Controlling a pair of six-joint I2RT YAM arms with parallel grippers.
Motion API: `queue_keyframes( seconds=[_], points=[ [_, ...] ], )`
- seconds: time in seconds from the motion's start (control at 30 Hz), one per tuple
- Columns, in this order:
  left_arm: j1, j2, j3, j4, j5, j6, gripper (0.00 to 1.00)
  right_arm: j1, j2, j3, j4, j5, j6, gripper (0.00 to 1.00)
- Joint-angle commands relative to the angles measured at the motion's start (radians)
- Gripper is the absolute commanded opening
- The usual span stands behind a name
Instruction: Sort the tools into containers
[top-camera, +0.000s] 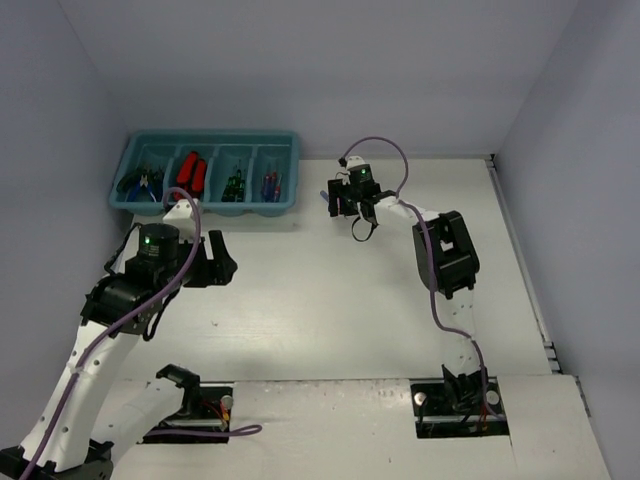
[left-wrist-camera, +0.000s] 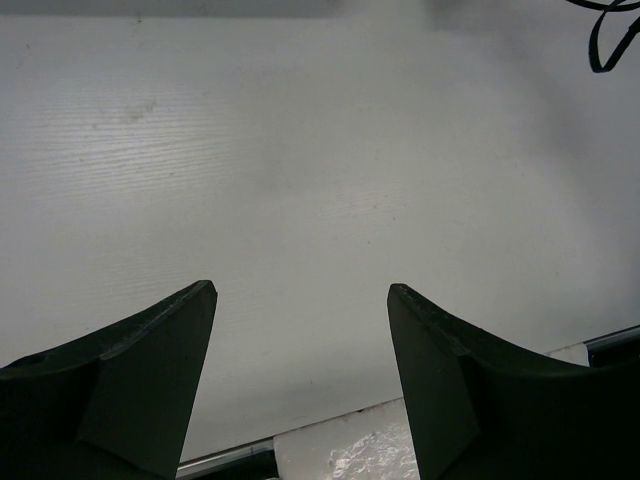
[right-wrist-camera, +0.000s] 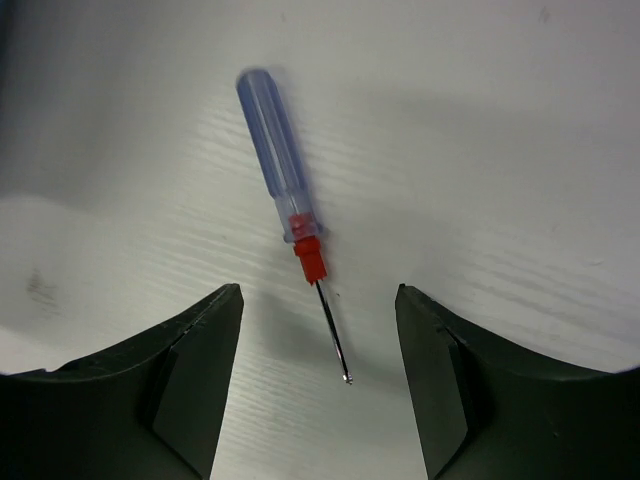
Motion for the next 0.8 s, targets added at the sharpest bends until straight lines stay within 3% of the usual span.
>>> queue_keyframes(
  seconds=[0.0,0.37,0.6,0.77],
  points=[
    [0.005,0.010,0.002,0.025,0.018,0.005,0.67,0.001,0.029,0.066,0.021,0.019,-0.016,0.60],
    [0.006,0.034,0.011,0.025,-0.001,0.015,0.67,0.007,0.121,0.128,-0.009,0.019,-0.035,0.56],
    [0.006,0.035,0.011,0.025,-0.010,0.013,0.67,0.034,0.132,0.122,-0.036,0.023,-0.071,0.44],
    [0.004,0.039,0.013,0.028,-0.003,0.020,0.67,0.060,0.111,0.080,-0.051,0.037,-0.093,0.29]
  ],
)
